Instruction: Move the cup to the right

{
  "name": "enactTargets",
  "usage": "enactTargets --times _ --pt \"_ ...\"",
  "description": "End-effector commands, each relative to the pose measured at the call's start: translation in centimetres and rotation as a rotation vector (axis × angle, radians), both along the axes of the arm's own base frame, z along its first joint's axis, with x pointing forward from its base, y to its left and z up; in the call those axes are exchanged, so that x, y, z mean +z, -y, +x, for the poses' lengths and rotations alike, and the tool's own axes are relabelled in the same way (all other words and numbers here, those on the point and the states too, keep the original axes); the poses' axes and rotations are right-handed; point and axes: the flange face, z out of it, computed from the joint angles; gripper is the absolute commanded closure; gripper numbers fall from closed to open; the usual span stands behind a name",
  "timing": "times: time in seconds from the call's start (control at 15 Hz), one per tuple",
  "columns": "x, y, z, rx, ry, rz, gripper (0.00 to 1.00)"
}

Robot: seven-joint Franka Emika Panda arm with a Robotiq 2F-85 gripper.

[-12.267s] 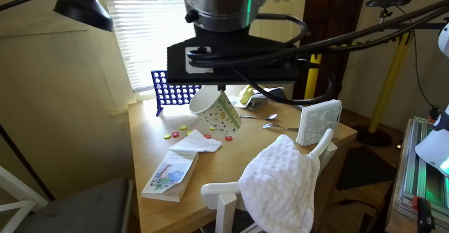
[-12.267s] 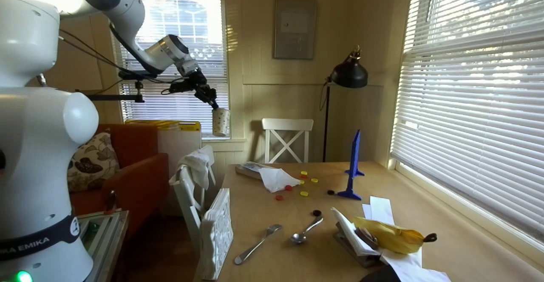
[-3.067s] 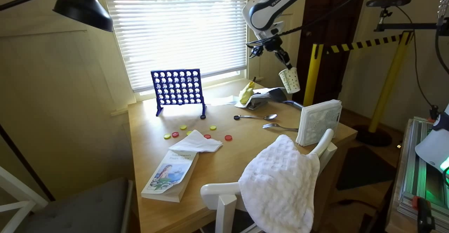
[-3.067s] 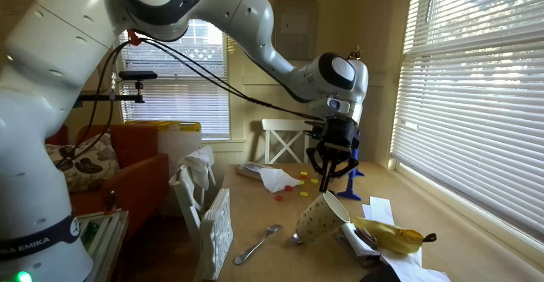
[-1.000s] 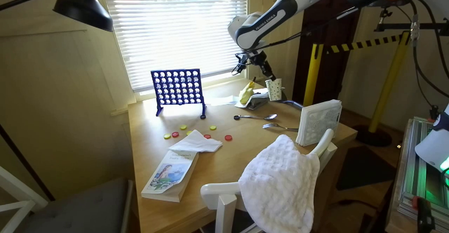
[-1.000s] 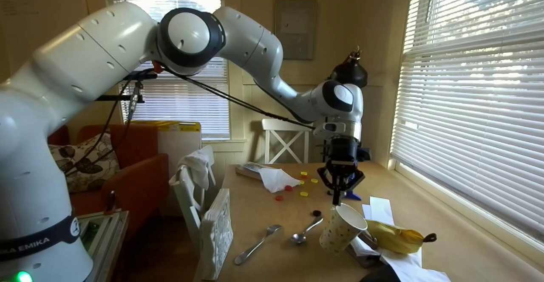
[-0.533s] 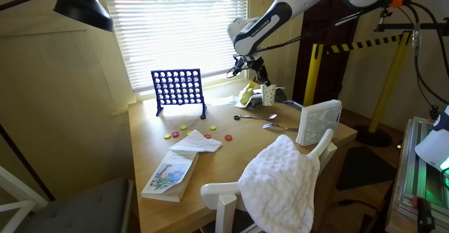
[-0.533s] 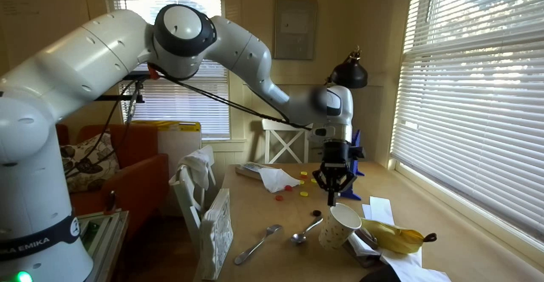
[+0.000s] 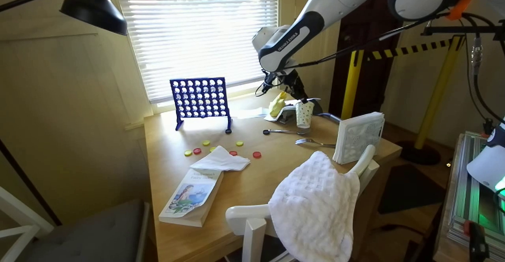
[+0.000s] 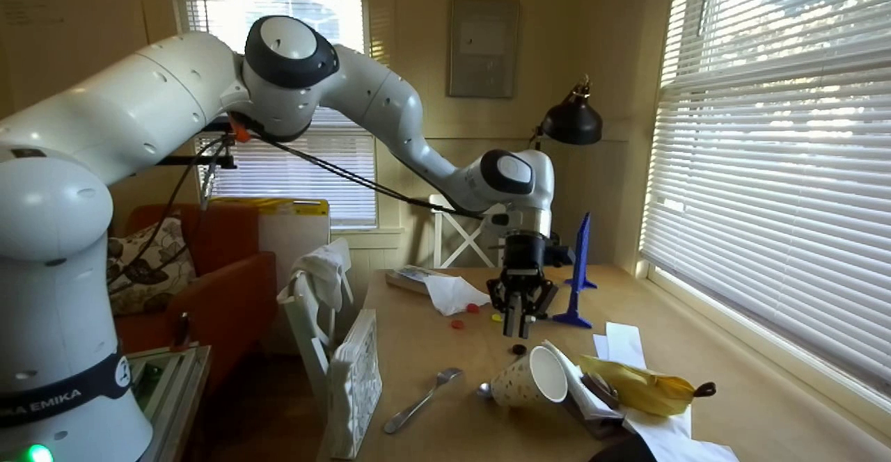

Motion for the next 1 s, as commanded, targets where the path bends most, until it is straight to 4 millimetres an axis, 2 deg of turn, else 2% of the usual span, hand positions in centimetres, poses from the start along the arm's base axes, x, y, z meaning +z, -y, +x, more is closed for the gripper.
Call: enactTargets --times 0.0,0.2,0.33,0.4,0.67,0.93 --pt "-0.9 -0.8 -0.5 -0.032 -0.023 -0.024 0.38" --pt "-1.2 -1.2 -0.7 -0.027 -0.05 -0.023 0.18" --pt "-0.6 -1.1 -0.4 0.029 -0.102 -0.012 0.03" --pt "-0.7 -1.2 -0.6 0.092 -0.157 -0.038 0.0" --pt "0.6 -2.6 -0.3 0.27 -0.146 -0.149 0.0" --pt "4.3 -4.1 -0.9 0.515 -0.237 -0.133 0.0"
